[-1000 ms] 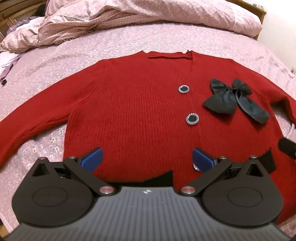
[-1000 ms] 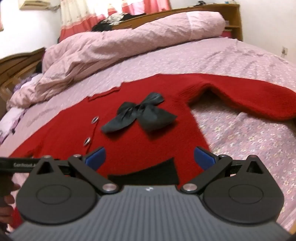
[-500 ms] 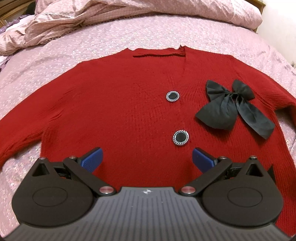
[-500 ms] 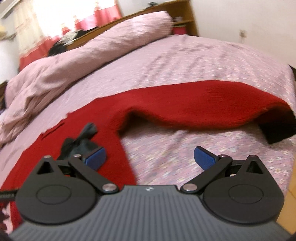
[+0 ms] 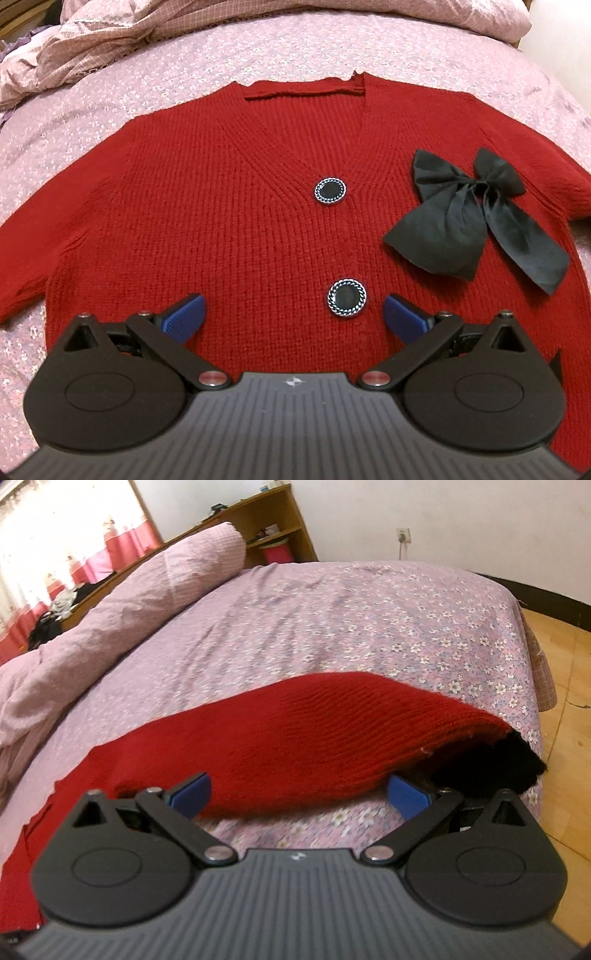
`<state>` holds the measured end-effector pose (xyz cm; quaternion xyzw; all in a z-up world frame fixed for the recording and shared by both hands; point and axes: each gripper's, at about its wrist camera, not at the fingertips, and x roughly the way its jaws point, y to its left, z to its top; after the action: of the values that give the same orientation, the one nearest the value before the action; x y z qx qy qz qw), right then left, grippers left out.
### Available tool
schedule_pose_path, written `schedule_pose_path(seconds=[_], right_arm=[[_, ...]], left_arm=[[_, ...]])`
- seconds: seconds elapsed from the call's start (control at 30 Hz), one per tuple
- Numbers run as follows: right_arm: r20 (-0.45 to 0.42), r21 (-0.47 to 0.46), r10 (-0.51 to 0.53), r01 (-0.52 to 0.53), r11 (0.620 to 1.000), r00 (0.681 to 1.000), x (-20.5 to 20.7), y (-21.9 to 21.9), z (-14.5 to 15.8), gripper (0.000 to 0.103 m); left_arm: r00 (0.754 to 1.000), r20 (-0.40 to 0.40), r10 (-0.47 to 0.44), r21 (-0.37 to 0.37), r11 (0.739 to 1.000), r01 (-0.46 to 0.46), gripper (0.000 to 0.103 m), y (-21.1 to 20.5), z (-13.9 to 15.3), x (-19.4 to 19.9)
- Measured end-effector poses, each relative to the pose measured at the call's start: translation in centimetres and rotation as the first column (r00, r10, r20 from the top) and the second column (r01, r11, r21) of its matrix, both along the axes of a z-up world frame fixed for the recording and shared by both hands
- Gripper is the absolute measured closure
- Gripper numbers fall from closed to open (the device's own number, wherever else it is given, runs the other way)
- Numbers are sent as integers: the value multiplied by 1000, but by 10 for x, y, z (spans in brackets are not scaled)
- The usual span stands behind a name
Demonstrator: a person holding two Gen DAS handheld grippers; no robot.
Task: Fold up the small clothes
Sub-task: 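Close the right gripper on the black-trimmed sleeve cuff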
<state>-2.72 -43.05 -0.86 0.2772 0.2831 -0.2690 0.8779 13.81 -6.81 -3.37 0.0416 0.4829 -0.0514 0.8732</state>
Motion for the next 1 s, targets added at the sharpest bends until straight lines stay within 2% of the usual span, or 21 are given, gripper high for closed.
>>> schedule_pose_path(seconds=[0.33,0.5,0.63,0.83,1.0], right_arm=[[-10,57,-33,33,998,999,15,-23,-22,0],[-15,31,-17,17,999,1000,18,-21,-25,0],[17,83,-17,15,996,1000,12,-27,-20,1],[100,111,-49,38,993,994,2,-35,-8,21],[120,118,-103,89,989,987,-2,-43,-3,35]], left_arm=[[1000,11,-3,6,1000,3,0,1,-5,-3],[1000,-2,3,3,1000,-3,0,2,-5,0],[1000,-6,4,4,1000,-4,0,1,-5,2],[1000,1,1,0,1000,-1,0,2,-5,0],[1000,12,-11,-4,1000,11,0,4,-5,-3]])
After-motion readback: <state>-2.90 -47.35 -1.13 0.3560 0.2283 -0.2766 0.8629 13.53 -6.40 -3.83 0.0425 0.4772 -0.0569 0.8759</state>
